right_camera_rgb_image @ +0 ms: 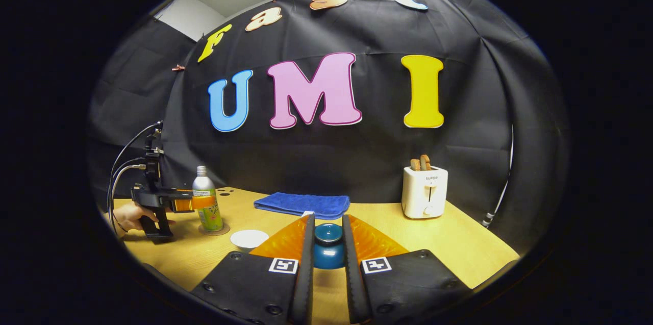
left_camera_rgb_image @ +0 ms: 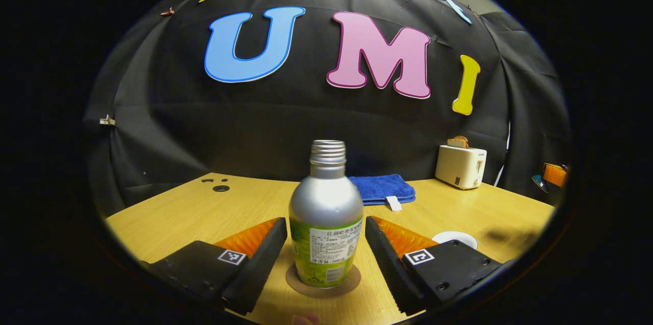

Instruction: Open the teacup lid with one hand, grasp the water bottle and pour water into the teacup with the other hand; after pouring, place the water bottle on the coaster and then close the teacup lid.

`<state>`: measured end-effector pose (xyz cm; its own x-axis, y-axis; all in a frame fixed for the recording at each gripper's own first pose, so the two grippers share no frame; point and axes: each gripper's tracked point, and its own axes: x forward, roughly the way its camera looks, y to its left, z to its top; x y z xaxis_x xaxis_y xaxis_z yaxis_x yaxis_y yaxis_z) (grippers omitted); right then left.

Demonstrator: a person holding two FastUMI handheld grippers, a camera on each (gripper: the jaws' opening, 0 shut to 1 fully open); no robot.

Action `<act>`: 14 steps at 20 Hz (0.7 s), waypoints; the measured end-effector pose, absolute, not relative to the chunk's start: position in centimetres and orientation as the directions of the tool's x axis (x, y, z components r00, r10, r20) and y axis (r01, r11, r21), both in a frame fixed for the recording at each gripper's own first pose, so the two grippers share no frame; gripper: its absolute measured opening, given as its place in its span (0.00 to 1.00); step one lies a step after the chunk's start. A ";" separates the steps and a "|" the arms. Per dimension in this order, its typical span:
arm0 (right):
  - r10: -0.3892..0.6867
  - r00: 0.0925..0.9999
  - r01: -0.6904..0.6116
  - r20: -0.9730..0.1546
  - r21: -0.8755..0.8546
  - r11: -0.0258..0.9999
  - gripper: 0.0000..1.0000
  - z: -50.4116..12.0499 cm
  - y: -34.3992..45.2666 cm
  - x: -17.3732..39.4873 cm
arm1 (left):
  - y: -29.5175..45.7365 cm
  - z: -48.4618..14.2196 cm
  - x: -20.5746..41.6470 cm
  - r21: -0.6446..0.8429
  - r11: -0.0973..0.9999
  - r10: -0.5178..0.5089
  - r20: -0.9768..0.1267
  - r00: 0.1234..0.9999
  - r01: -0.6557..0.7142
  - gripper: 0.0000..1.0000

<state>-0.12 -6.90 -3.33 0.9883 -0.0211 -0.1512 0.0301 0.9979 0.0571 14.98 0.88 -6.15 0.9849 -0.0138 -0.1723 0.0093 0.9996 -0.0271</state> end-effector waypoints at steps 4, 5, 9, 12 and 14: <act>0.065 0.988 -0.050 -0.143 0.111 0.993 0.31 -3.2 -3.0 0.7 | 1.6 -5.6 12.6 0.007 1.000 0.023 -0.166 0.986 -0.023 0.97; 0.089 0.985 -0.071 -0.149 0.121 0.990 0.31 -3.5 -1.9 1.3 | 1.8 -5.6 12.2 0.008 0.999 0.036 -0.168 0.985 -0.035 0.97; 0.155 0.969 -0.119 -0.192 0.184 0.976 0.31 -4.7 2.1 4.5 | 2.0 -6.1 9.9 0.028 0.998 0.062 -0.187 0.980 -0.058 0.97; 0.180 0.951 -0.133 -0.251 0.191 0.972 0.31 -6.5 4.7 6.8 | 2.8 -5.8 8.7 0.060 0.995 0.083 -0.168 0.982 -0.074 0.97; 0.189 0.940 -0.143 -0.285 0.176 0.974 0.31 -7.9 6.4 7.9 | 3.1 -5.7 8.2 0.035 0.997 0.074 -0.161 0.984 -0.069 0.97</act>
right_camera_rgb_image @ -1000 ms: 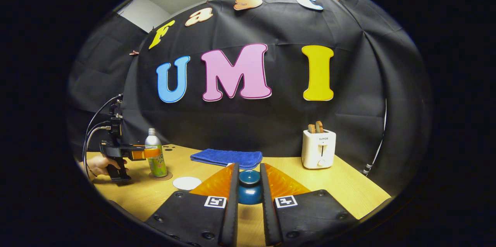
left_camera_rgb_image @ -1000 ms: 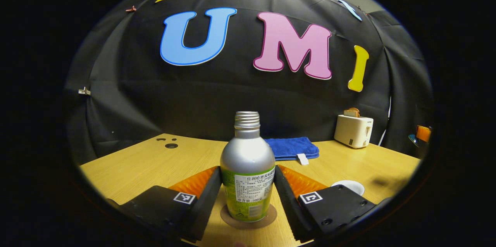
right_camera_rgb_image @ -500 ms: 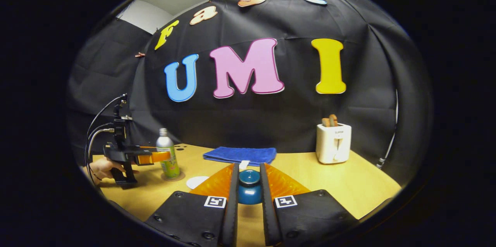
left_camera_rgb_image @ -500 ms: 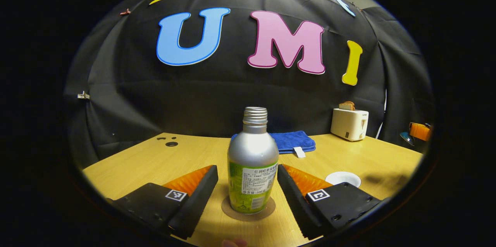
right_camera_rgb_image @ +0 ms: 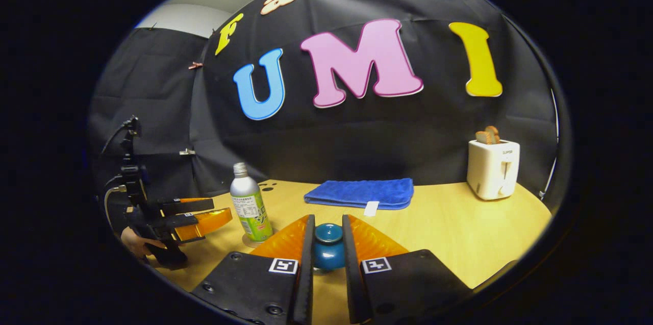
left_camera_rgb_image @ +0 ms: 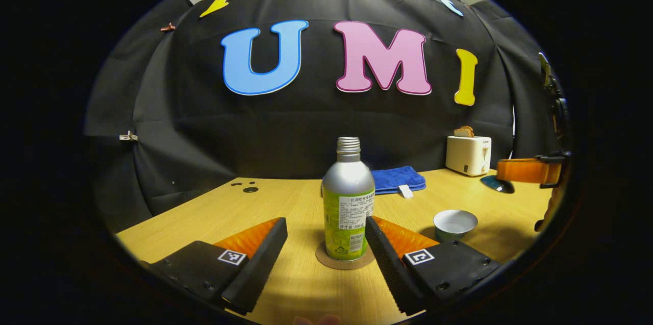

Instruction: Open the teacup lid with one hand, grasp the water bottle and pour water into the teacup with the other hand; after pouring, place the water bottle on the coaster and then close the teacup lid.

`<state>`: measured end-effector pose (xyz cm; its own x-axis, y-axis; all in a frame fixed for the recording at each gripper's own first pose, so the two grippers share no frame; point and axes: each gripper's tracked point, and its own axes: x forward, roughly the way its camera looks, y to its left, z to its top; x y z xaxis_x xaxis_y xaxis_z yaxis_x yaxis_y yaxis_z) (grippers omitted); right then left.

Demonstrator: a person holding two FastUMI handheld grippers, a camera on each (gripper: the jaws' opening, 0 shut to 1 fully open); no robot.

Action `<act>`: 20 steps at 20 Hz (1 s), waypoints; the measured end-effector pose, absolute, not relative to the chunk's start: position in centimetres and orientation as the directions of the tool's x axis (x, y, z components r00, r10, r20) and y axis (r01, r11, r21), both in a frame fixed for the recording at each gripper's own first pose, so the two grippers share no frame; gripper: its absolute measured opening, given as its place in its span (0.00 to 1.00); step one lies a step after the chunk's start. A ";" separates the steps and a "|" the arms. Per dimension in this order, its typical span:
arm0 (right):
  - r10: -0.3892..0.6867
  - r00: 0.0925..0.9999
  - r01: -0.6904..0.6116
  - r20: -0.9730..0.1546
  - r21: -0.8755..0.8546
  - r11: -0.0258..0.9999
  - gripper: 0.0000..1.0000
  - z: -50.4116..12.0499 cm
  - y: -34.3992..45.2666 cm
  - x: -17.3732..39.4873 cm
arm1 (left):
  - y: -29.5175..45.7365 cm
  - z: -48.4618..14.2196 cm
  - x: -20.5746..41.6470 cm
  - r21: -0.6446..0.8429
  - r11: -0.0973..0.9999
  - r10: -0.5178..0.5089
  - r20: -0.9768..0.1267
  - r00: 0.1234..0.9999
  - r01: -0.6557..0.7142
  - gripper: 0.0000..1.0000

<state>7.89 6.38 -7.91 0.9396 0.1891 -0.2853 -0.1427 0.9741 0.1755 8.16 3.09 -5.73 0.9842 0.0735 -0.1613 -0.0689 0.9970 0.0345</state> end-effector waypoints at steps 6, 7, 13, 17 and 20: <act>0.168 0.913 -0.136 -0.371 0.113 0.984 0.31 -11.9 8.3 9.5 | 3.8 -6.1 7.3 -0.019 0.998 0.055 -0.161 0.985 -0.059 0.97; 0.164 0.909 -0.133 -0.383 0.106 0.985 0.26 -12.3 8.4 9.5 | 3.9 -6.1 7.5 -0.024 0.998 0.050 -0.158 0.986 -0.054 0.97; 0.159 0.892 -0.145 -0.422 0.064 0.987 0.31 -14.1 9.1 9.8 | 3.6 -6.3 7.5 -0.038 0.999 0.030 -0.166 0.986 -0.036 0.97; 0.140 0.890 -0.144 -0.433 0.024 0.989 0.31 -14.5 8.8 9.9 | 3.6 -6.3 7.5 -0.037 0.999 0.030 -0.165 0.986 -0.037 0.97; 0.139 0.889 -0.142 -0.436 0.027 0.989 0.31 -14.7 8.7 9.9 | 3.7 -6.4 7.5 -0.035 0.999 0.030 -0.166 0.986 -0.036 0.97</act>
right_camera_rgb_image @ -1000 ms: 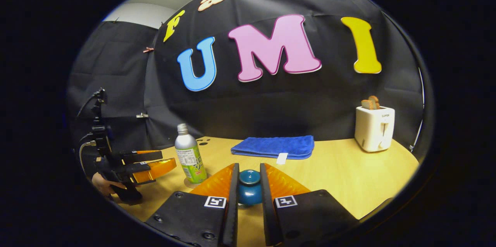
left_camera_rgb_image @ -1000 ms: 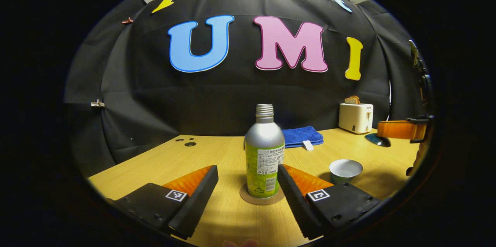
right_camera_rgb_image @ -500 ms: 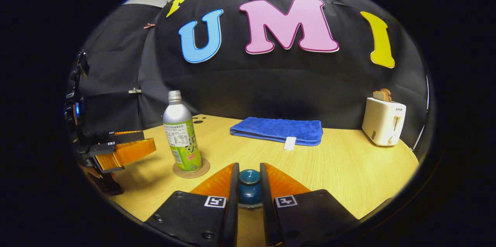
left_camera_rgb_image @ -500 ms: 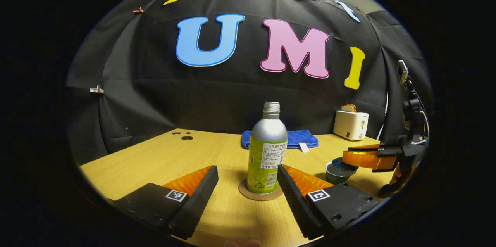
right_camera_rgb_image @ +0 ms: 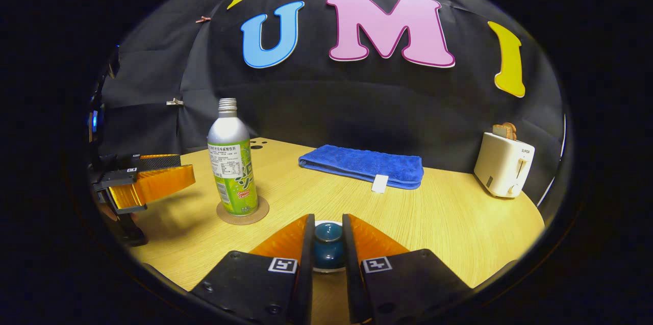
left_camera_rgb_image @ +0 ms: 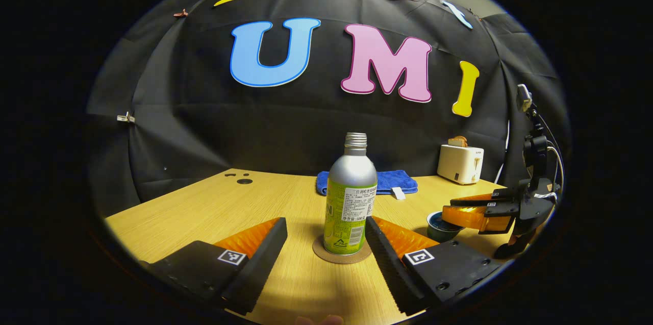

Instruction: Open the teacup lid with one hand, grasp the water bottle and pour water into the teacup with the other hand; after pouring, place the water bottle on the coaster and then close the teacup lid.

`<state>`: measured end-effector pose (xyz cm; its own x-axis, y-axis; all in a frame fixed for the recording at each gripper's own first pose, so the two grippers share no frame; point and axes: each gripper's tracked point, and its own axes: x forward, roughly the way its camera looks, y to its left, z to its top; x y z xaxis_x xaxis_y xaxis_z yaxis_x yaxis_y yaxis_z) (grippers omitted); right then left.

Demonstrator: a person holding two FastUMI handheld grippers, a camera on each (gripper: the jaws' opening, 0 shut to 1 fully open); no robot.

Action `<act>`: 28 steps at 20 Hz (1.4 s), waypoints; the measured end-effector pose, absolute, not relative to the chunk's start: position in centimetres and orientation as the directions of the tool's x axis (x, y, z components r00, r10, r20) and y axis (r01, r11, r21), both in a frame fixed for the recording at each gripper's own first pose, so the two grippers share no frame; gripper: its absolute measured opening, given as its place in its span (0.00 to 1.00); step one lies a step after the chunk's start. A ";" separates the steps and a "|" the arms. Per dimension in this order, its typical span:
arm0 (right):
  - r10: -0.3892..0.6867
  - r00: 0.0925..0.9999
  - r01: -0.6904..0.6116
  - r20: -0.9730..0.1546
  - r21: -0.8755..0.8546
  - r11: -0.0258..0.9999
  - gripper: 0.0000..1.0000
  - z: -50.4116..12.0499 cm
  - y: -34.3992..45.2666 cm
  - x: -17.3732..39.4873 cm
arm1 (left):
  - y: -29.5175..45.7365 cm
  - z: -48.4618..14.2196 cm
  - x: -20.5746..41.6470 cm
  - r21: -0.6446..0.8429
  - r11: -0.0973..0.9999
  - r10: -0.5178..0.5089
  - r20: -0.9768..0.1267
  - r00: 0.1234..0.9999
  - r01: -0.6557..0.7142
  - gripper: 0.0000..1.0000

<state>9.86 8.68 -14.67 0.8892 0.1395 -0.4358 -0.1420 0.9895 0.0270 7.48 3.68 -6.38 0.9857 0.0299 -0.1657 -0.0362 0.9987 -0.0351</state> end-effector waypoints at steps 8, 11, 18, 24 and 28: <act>0.111 0.937 -0.106 -0.331 0.036 0.994 0.96 -9.3 7.4 8.7 | 3.5 -6.3 7.5 -0.026 0.999 0.029 -0.163 0.986 -0.034 0.97; 0.087 0.962 -0.084 -0.257 0.026 0.996 0.96 -6.2 6.3 6.7 | 3.5 -6.2 7.6 -0.030 0.999 0.027 -0.155 0.988 -0.032 0.97; 0.041 0.988 -0.037 -0.146 0.031 0.999 0.97 -3.0 2.1 2.2 | 1.5 -4.9 6.9 -0.025 1.000 -0.010 -0.137 0.990 0.006 0.96; 0.005 0.990 0.002 -0.143 0.046 0.999 0.97 -3.8 -0.4 0.9 | 0.2 -4.3 6.8 0.003 1.000 -0.015 -0.120 0.993 0.016 0.96; 0.002 0.991 0.003 -0.131 0.037 0.999 0.97 -3.4 -0.7 0.5 | -0.1 -5.1 6.9 -0.018 1.000 -0.026 -0.142 0.990 0.023 0.96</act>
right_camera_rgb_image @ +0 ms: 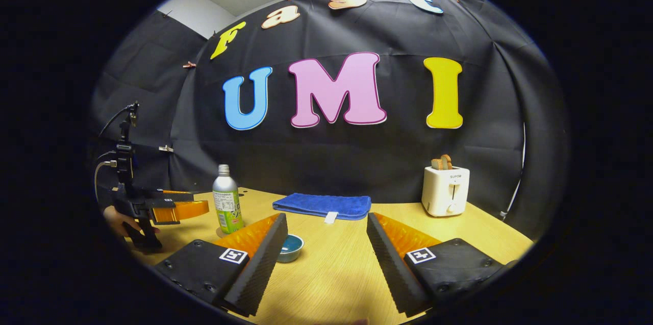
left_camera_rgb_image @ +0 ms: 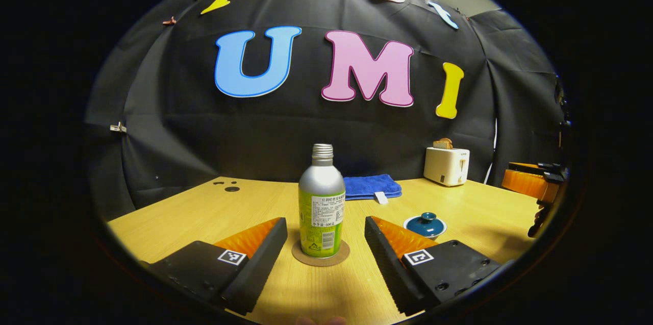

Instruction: Open the teacup lid with one hand, grasp the water bottle and pour water into the teacup with the other hand; after pouring, place the water bottle on the coaster and then close the teacup lid.

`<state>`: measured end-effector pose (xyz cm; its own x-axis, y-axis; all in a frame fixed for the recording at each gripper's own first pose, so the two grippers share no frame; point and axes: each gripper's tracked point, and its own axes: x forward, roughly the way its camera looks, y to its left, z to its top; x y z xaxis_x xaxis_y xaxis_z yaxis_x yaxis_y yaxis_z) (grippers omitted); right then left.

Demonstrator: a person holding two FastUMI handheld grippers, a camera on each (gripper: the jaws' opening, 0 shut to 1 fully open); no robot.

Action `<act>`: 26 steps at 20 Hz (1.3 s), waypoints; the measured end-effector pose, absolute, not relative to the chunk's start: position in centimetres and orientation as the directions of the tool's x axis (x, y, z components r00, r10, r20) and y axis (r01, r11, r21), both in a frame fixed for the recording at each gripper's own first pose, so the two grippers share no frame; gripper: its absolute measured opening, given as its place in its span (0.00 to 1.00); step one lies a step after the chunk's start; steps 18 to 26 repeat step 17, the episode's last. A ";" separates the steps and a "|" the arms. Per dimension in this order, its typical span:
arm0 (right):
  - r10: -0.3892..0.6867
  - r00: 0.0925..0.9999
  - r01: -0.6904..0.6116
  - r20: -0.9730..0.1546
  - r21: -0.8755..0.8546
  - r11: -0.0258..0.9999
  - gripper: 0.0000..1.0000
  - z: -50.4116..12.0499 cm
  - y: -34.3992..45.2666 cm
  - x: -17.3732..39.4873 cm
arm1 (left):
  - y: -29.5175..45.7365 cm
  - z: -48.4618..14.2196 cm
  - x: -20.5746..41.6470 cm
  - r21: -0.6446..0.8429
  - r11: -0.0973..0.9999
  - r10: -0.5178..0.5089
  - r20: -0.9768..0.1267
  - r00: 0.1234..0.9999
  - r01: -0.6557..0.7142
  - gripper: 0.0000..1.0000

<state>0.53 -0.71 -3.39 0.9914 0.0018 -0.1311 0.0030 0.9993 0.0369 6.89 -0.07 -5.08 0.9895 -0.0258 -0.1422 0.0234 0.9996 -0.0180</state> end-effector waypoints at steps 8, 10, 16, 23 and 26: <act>0.019 0.988 -0.015 -0.151 0.032 0.999 0.97 -4.3 0.2 0.8 | 0.1 -5.9 7.2 -0.023 1.000 -0.025 -0.163 0.986 0.022 0.97; 0.020 0.987 -0.015 -0.159 0.030 0.999 0.97 -4.7 0.2 0.8 | 0.2 -6.0 7.2 -0.015 1.000 -0.022 -0.164 0.986 0.019 0.96; 0.014 0.988 -0.009 -0.154 0.029 1.000 0.97 -4.6 0.0 0.9 | 0.0 -6.0 7.2 -0.015 1.000 -0.025 -0.166 0.986 0.023 0.96; 0.012 0.988 -0.008 -0.153 0.029 1.000 0.97 -4.7 0.0 0.9 | 0.0 -5.9 7.2 -0.014 1.000 -0.025 -0.165 0.986 0.023 0.96; 0.012 0.988 -0.008 -0.153 0.029 1.000 0.97 -4.7 0.0 0.9 | 0.0 -5.9 7.2 -0.014 1.000 -0.025 -0.165 0.986 0.023 0.96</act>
